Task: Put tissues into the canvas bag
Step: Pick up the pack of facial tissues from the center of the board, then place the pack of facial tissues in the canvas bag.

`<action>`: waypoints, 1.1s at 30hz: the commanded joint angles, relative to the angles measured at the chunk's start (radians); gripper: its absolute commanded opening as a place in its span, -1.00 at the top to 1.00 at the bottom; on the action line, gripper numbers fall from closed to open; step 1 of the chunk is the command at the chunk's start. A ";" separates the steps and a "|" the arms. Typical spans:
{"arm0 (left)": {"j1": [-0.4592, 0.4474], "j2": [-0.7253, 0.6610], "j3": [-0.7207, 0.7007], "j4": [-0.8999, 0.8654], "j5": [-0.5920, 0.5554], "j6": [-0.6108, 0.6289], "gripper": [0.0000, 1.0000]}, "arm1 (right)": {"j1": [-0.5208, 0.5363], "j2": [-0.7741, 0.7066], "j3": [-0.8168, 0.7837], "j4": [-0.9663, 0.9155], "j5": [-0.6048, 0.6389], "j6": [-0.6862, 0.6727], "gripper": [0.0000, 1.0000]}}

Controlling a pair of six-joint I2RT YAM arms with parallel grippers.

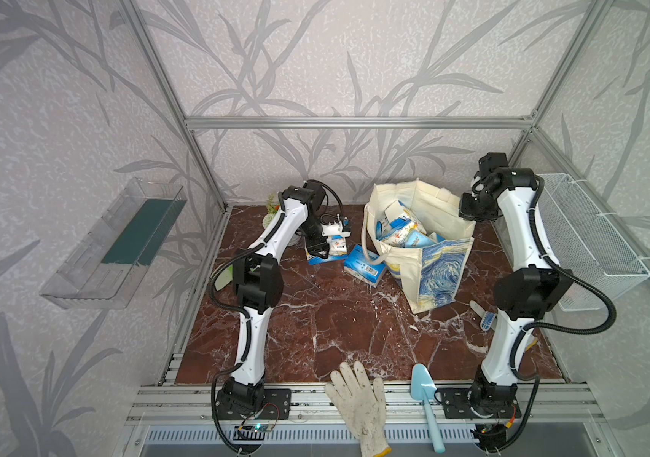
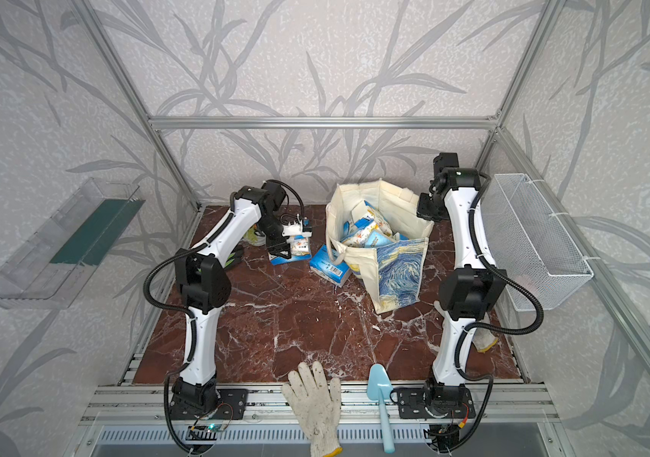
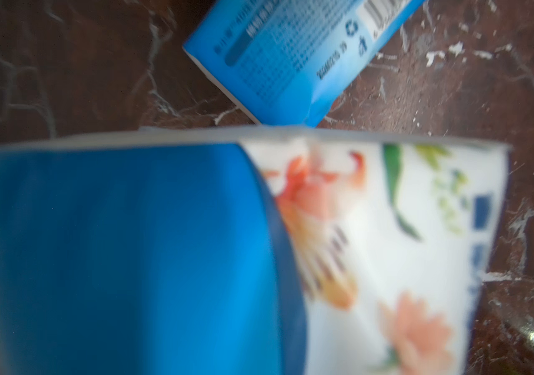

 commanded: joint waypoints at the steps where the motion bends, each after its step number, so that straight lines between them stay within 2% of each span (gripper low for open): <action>1: 0.000 -0.059 0.098 -0.037 0.062 -0.141 -0.34 | -0.004 0.032 -0.014 0.001 -0.005 -0.012 0.85; 8: 0.000 -0.055 0.291 0.075 0.061 -0.397 -0.35 | -0.004 0.034 -0.010 0.000 -0.008 -0.008 0.85; 14: -0.020 -0.003 0.527 0.165 0.071 -0.585 -0.38 | -0.004 0.043 -0.013 0.002 -0.022 -0.004 0.85; 18: -0.060 -0.013 0.537 0.274 0.061 -0.676 -0.39 | -0.004 0.044 -0.012 0.002 -0.021 -0.005 0.85; 24: -0.155 -0.007 0.542 0.405 0.061 -0.744 -0.41 | -0.004 0.050 0.007 -0.011 -0.019 -0.003 0.85; 33: -0.309 0.091 0.560 0.565 0.053 -0.847 -0.43 | -0.002 0.049 0.006 -0.016 -0.019 0.003 0.85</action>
